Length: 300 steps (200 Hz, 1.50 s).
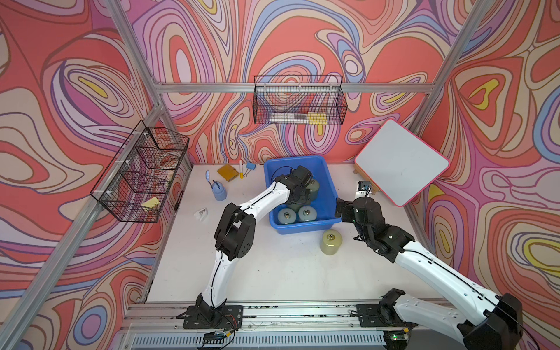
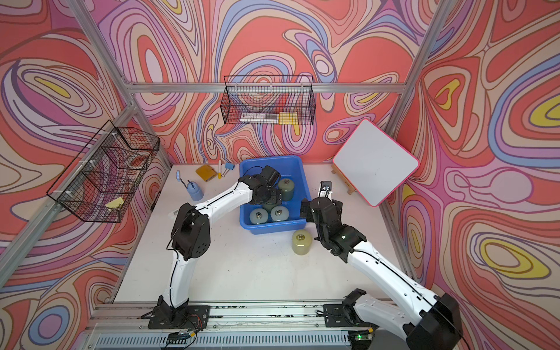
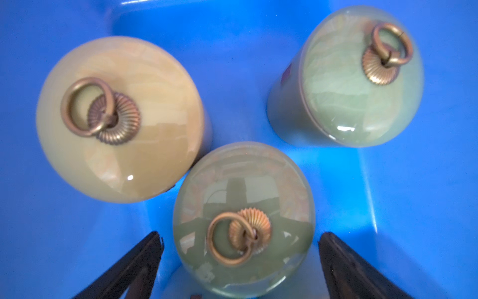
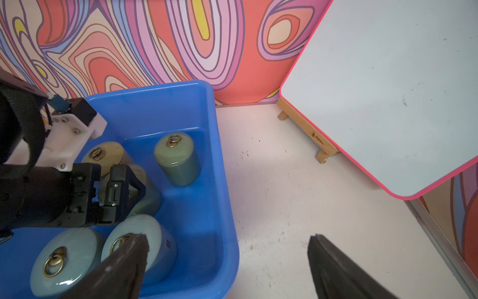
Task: Take the tea canister out of the basket
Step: Pick up the tea canister from the basket.
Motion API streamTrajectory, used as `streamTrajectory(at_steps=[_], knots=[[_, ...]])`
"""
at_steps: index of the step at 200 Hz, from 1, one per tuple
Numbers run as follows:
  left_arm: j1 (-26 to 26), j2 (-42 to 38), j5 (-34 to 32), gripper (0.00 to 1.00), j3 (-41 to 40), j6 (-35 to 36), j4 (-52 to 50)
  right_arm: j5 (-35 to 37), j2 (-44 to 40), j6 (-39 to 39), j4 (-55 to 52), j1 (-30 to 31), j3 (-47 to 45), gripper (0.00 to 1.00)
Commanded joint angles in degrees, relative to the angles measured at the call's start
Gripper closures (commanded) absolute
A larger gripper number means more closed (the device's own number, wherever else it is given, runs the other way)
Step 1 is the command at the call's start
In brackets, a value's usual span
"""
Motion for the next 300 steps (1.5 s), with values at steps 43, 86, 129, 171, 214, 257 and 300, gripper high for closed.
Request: streamTrajectory(at_steps=[43, 86, 129, 171, 214, 257, 300], knots=[[-0.34, 5.18, -2.2, 0.01, 5.85, 0.61, -1.17, -0.28, 0.27, 0.21, 0.86, -0.19, -0.61, 0.02], [-0.17, 7.49, -3.52, 0.05, 8.65, 1.32, -2.27, -0.28, -0.03, 0.13, 0.78, -0.19, -0.61, 0.02], [0.01, 8.15, -3.22, 0.1, 8.66, 1.22, -2.21, -0.11, -0.56, 0.12, 0.87, -0.19, -0.78, 0.02], [0.52, 8.49, -2.19, 0.19, 8.66, 1.61, -1.57, -0.11, -0.98, 0.11, 0.78, -0.19, -0.87, 0.02], [0.72, 7.26, -1.73, 0.36, 8.18, 2.04, -1.19, -0.02, -1.01, 0.1, 0.78, -0.19, -0.95, 0.02], [0.58, 2.71, -1.27, 0.43, 4.99, 2.57, 1.24, -0.02, -0.83, 0.11, 0.87, -0.18, -0.95, 0.02], [0.24, -1.09, -2.07, 0.45, 4.09, 3.68, 1.2, 0.05, -0.84, 0.08, 0.87, -0.19, -0.88, 0.02]])
